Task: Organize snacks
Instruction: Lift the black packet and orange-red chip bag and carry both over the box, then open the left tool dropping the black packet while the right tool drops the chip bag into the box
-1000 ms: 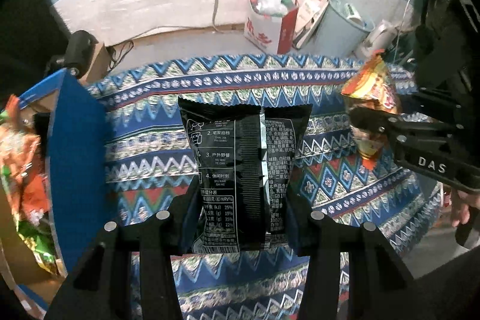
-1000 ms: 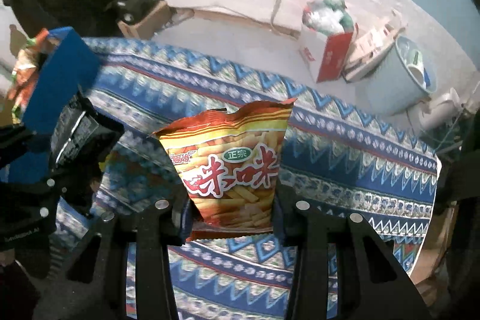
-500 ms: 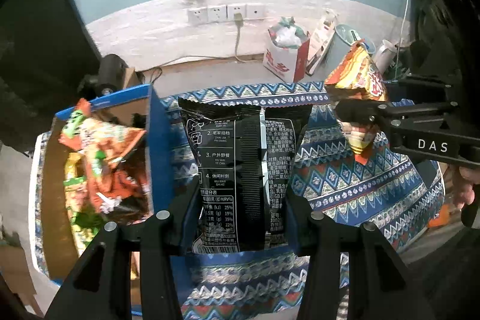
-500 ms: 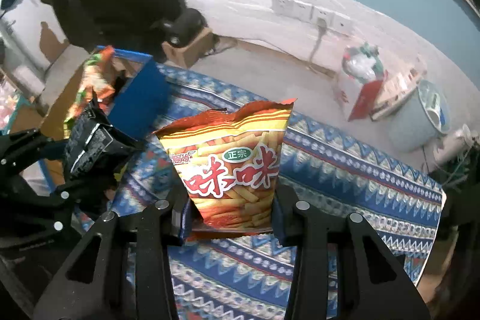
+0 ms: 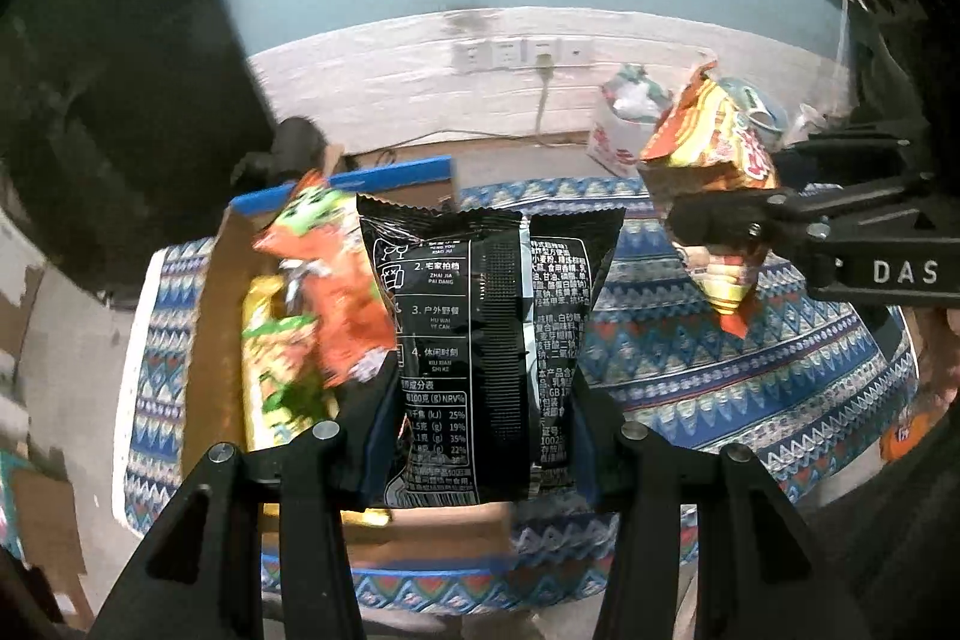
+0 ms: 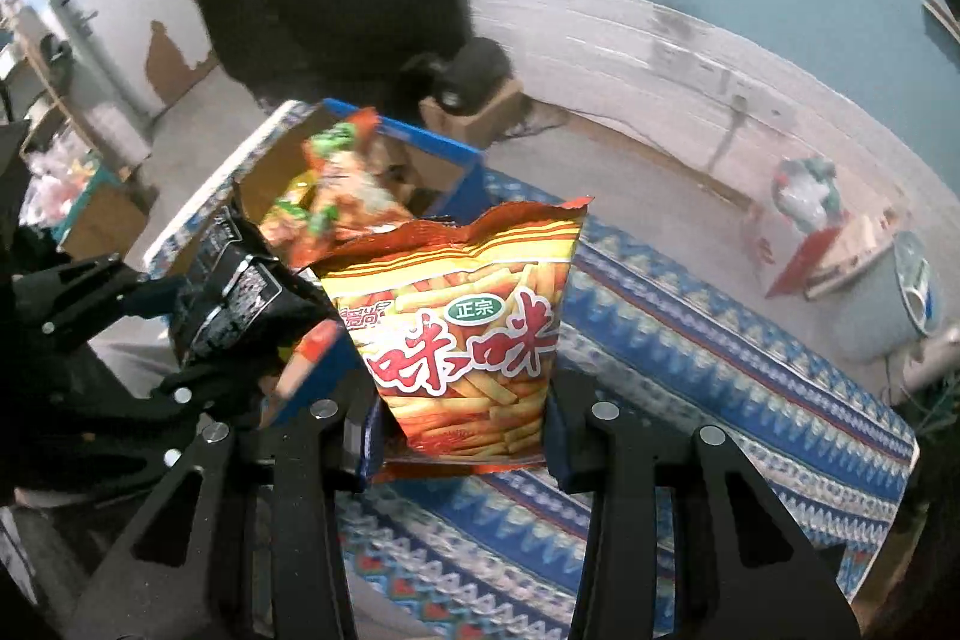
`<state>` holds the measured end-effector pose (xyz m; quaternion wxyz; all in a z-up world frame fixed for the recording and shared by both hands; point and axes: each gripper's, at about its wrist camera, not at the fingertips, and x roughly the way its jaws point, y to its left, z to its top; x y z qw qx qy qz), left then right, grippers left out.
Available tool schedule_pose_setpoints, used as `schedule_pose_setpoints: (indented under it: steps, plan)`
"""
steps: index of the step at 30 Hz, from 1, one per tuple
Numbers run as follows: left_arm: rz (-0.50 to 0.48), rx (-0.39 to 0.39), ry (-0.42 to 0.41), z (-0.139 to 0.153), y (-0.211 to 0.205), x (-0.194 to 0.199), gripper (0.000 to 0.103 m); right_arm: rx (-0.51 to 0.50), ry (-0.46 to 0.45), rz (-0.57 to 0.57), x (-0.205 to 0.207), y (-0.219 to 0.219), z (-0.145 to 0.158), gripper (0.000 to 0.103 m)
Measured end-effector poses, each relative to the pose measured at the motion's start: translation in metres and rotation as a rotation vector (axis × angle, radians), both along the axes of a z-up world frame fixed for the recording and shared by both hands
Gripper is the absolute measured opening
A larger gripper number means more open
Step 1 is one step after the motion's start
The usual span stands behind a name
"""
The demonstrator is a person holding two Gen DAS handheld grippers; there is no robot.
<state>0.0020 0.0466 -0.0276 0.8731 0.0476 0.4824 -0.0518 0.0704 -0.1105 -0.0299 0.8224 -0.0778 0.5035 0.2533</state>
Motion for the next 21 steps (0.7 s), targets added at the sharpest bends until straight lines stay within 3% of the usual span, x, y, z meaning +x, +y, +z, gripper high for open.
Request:
schedule_pose_setpoints:
  steps: [7, 14, 21]
  plan:
    - [0.091, 0.007, -0.034, 0.003, 0.051, -0.003, 0.049, 0.002, 0.043, 0.079, 0.002, 0.055, -0.015, 0.040]
    - [0.175, -0.041, 0.010, -0.017, 0.091, 0.004, 0.049, -0.003, 0.094, 0.121, 0.004, 0.092, -0.036, 0.040]
    - [0.217, -0.015, 0.024, -0.032, 0.112, 0.004, 0.049, -0.001, 0.143, 0.148, 0.008, 0.120, -0.051, 0.040]
